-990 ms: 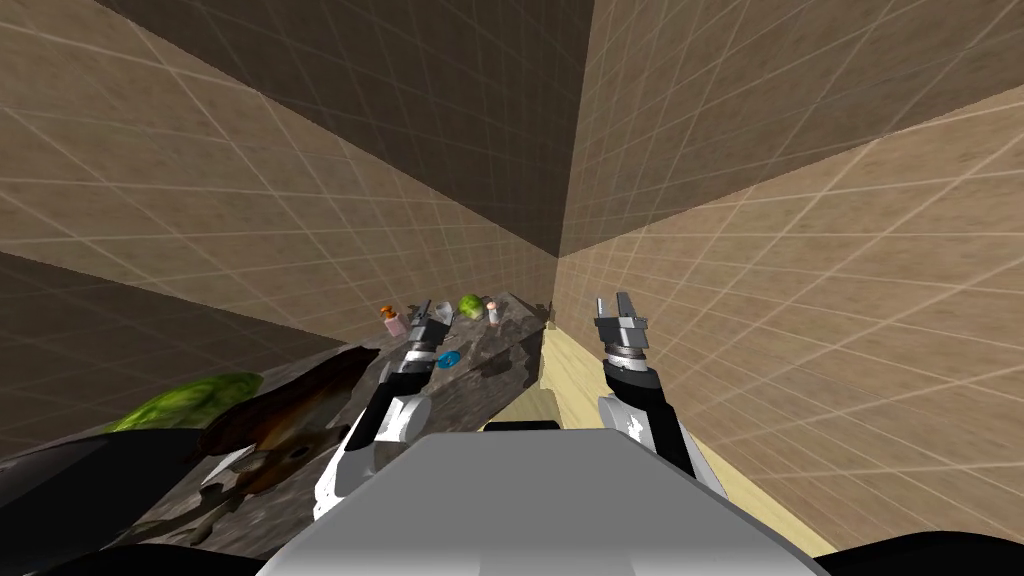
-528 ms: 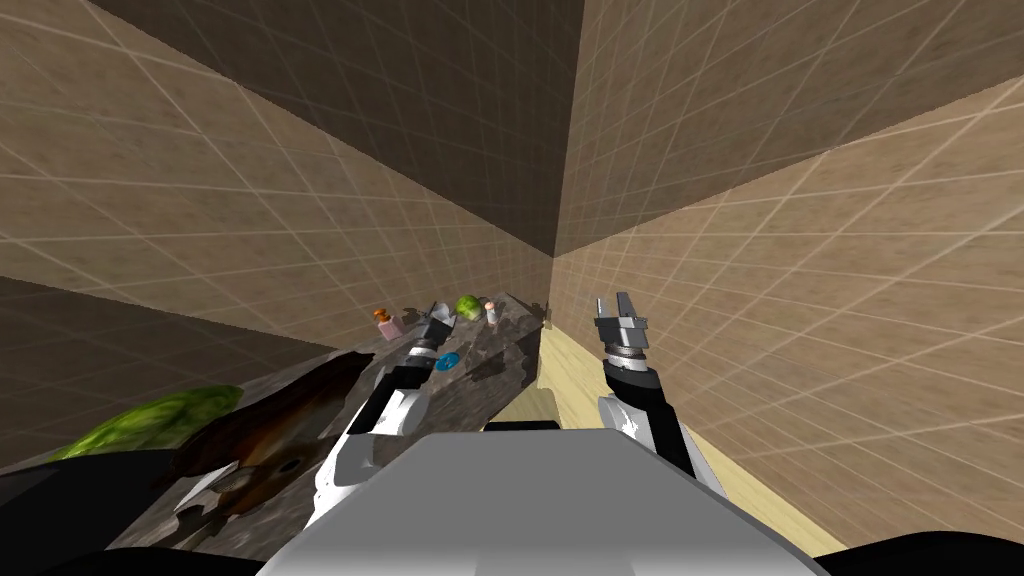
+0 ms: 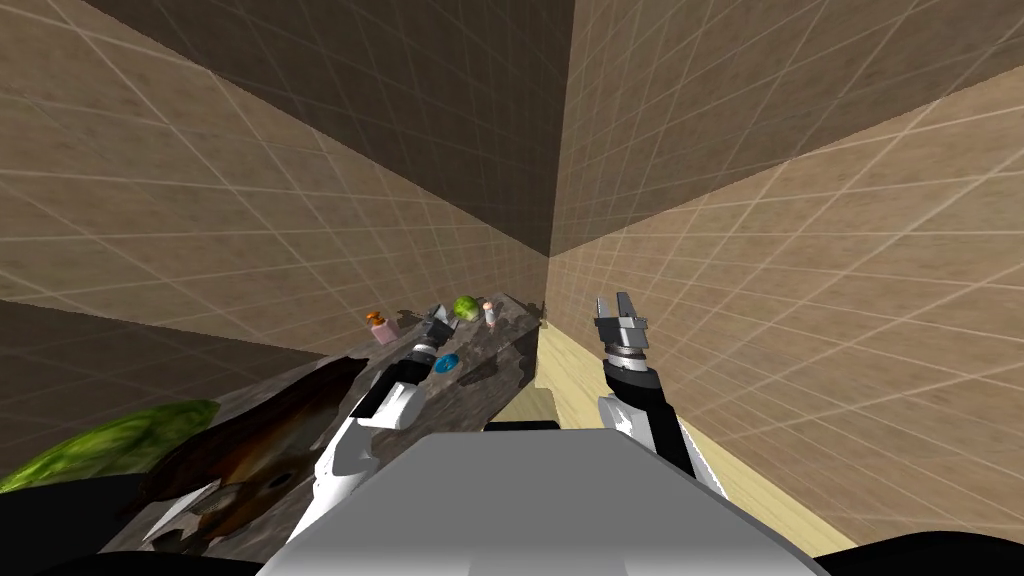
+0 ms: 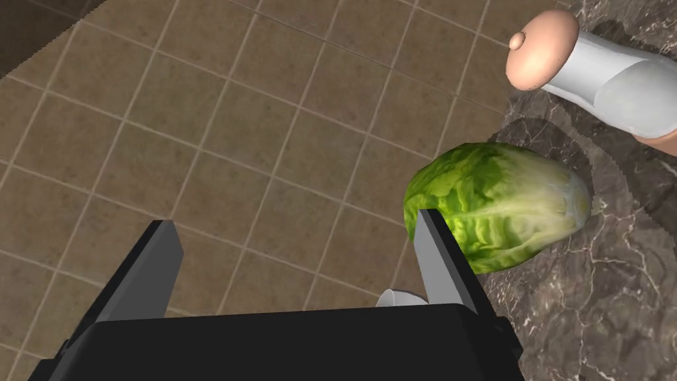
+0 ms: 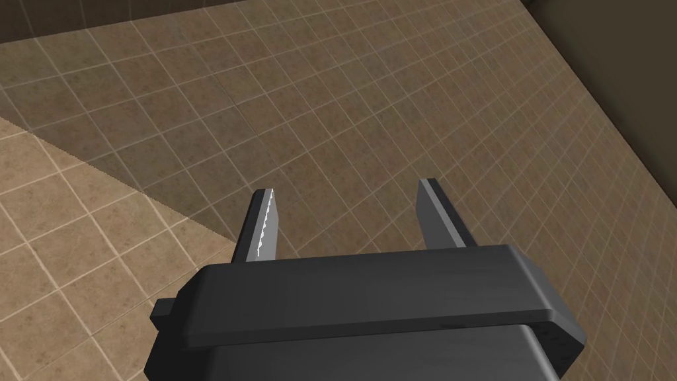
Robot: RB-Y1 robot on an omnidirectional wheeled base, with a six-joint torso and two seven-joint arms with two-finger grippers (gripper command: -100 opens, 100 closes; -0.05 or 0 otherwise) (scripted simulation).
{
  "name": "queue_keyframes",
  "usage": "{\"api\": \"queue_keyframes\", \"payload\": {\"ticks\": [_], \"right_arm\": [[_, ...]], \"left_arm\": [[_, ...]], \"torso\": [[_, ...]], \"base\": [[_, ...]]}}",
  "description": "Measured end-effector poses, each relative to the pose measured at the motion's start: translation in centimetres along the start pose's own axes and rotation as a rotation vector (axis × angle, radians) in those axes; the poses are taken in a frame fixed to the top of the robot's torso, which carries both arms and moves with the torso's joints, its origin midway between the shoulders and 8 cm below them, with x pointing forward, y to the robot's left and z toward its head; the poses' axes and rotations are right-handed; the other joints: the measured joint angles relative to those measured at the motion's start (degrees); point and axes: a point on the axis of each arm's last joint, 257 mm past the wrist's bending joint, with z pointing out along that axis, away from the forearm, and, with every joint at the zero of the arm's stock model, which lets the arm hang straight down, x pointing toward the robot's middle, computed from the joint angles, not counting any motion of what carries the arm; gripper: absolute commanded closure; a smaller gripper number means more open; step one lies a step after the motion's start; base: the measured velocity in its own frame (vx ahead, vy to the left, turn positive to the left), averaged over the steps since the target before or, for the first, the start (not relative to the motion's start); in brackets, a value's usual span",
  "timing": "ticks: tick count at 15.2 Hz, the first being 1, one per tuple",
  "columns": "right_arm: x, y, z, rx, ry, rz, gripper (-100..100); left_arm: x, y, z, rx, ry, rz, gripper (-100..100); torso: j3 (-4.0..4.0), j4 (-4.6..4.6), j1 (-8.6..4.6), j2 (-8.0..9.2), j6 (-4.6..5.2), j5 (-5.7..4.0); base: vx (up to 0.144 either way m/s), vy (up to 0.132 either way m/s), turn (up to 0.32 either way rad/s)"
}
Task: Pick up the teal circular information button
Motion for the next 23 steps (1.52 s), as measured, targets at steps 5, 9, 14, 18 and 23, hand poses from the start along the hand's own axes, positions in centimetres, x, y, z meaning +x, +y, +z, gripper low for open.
{"api": "queue_keyframes", "payload": {"ticks": [5, 9, 14, 18, 23], "right_arm": [[0.0, 0.0, 0.0, 0.0, 0.0, 0.0, 0], [0.0, 0.0, 0.0, 0.0, 0.0, 0.0, 0], [0.0, 0.0, 0.0, 0.0, 0.0, 0.0, 0], [0.0, 0.0, 0.0, 0.0, 0.0, 0.0, 0], [0.0, 0.0, 0.0, 0.0, 0.0, 0.0, 0]], "left_arm": [[-1.0, 1.8, 0.3, -0.083, -0.028, -0.047, -100], [-2.1, 3.3, 0.6, -0.153, -0.055, -0.091, -100], [-3.2, 4.7, 0.8, -0.234, -0.09, -0.147, -100], [-4.2, 6.2, 0.5, -0.305, -0.126, -0.191, -100], [-5.4, 7.7, 0.3, -0.386, -0.172, -0.249, -100]], "torso": [[0.0, 0.0, -0.02, -0.01, -0.01, 0.0], [0.0, 0.0, -0.02, 0.0, -0.01, 0.0], [0.01, 0.0, -0.01, 0.01, 0.03, -0.01], [0.0, 0.0, -0.02, -0.01, 0.03, -0.01], [0.01, 0.01, 0.0, 0.01, 0.01, -0.01]], "base": [[-0.015, 0.029, -0.088], [-0.017, 0.029, -0.082], [-0.022, 0.033, -0.108], [-0.016, 0.03, -0.086], [-0.02, 0.03, -0.081]]}}
